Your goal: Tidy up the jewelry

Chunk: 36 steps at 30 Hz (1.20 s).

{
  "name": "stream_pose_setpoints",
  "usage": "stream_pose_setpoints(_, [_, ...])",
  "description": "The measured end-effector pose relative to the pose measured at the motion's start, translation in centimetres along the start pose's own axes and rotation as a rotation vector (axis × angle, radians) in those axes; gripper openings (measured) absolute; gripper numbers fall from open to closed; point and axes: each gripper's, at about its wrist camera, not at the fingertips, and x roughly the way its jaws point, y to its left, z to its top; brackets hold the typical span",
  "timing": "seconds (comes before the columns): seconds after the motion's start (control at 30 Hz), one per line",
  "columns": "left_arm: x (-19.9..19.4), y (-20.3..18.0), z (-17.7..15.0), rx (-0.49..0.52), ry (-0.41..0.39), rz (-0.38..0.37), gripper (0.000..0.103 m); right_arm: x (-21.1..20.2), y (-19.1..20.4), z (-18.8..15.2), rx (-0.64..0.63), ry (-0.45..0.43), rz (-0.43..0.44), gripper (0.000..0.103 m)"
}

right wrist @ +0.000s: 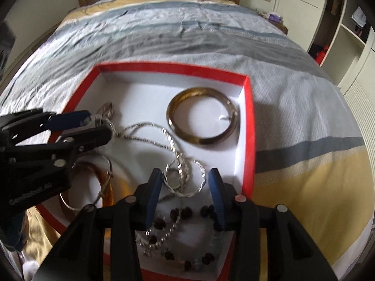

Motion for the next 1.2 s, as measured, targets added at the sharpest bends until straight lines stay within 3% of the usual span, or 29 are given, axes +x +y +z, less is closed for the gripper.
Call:
stream_pose_setpoints(0.2, [-4.6, 0.2, -1.7, -0.011, -0.101, 0.006, 0.058, -3.2, 0.7, -1.3, 0.038, -0.080, -0.005, 0.049])
stream_pose_setpoints(0.3, [-8.5, 0.5, -3.3, -0.044, -0.153, 0.053, 0.065, -5.6, 2.0, -2.8, 0.070, -0.108, 0.013, 0.051])
stream_pose_setpoints(0.67, [-26.4, -0.8, -12.8, -0.140, -0.269, 0.339, 0.099, -19.7, 9.4, -9.9, 0.090, -0.203, 0.083, 0.054])
stream_pose_setpoints(0.9, [-34.1, -3.3, -18.8, -0.156, -0.353, 0.387, 0.103, -27.8, 12.0, -14.2, 0.077, -0.317, 0.087, 0.064])
stream_pose_setpoints(1.2, [-37.7, -5.5, -22.7, -0.160, -0.403, 0.435, 0.103, -30.7, 12.5, -17.8, 0.077, -0.364, 0.058, 0.068])
